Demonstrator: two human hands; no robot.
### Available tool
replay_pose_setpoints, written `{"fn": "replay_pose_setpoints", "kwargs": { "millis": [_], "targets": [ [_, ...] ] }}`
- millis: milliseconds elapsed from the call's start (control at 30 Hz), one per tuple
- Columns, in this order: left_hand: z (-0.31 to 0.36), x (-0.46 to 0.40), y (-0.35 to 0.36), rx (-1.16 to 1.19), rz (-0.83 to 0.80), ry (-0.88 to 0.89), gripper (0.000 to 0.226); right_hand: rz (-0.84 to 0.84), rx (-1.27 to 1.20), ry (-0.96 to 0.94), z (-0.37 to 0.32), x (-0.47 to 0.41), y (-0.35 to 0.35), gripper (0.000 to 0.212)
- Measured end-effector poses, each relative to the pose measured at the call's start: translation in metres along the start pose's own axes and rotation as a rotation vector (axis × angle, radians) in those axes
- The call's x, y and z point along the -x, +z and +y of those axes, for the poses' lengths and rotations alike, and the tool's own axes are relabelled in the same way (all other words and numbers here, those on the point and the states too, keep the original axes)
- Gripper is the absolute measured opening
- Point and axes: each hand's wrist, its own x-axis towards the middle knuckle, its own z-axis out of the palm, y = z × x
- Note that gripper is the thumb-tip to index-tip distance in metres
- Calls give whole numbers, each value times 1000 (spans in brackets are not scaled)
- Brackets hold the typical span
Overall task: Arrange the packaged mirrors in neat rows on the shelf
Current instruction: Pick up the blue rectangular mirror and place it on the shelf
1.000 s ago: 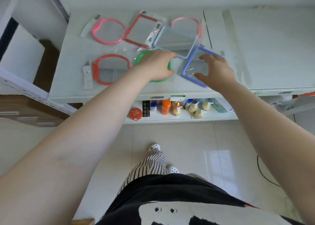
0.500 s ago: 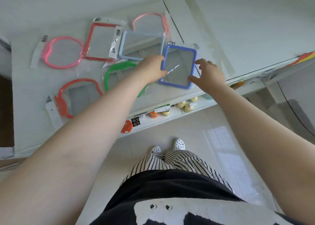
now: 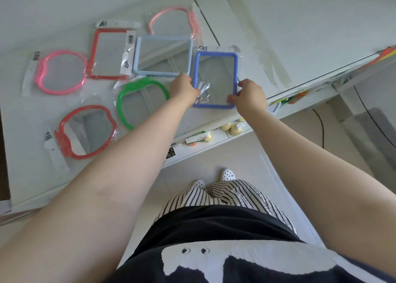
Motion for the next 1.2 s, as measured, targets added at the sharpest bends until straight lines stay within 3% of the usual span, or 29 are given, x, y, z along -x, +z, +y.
{"fn": "replay_pose_setpoints", "kwargs": {
  "millis": [300,400,833,1033,1200],
  "targets": [
    [-2,12,-3,510,-217,-127,37,88,-445,164,12,10,-17,35],
    [11,19,-7,590,-289,-131,32,88,-596,201,10,18,-36,5],
    [112,41,14,783,-267,-31,19,59,-961,226,47,8,-130,13],
    [172,72,72,830,-265,5,19,32,-1068,256,109,-4,-194,24],
    [221,100,140,914,-266,9,17,39,-1088,306,171,-19,-249,21]
  ]
}}
